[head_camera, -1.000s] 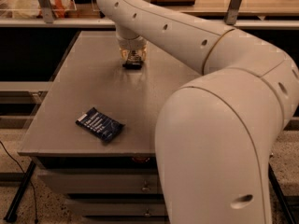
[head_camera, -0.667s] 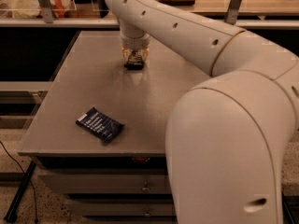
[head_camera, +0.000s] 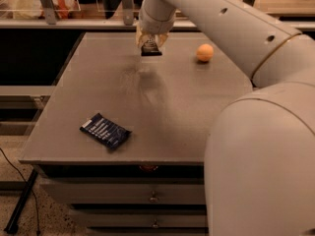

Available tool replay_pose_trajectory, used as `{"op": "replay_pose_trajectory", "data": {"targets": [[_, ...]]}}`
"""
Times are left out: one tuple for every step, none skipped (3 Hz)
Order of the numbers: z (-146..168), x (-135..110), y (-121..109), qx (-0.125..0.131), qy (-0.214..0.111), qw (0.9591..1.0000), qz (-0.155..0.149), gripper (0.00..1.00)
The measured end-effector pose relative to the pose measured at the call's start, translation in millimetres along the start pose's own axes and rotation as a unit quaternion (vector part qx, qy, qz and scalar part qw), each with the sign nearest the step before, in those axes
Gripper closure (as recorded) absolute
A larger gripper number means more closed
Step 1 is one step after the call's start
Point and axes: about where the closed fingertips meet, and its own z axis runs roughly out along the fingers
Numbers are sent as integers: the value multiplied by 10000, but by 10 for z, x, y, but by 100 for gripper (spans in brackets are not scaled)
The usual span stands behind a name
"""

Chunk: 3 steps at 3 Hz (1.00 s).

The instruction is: Move rxbar chocolate near rxbar blueberry

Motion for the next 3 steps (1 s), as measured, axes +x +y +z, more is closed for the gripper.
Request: {"op": "replay_pose_trajectory", "data": {"targets": [[-275, -16, 202, -372, -14, 9961, -806, 100], [-511, 162, 533, -841, 56, 9806, -1772, 100], [-676, 447, 852, -1299, 152, 9554, -2648, 100]]}}
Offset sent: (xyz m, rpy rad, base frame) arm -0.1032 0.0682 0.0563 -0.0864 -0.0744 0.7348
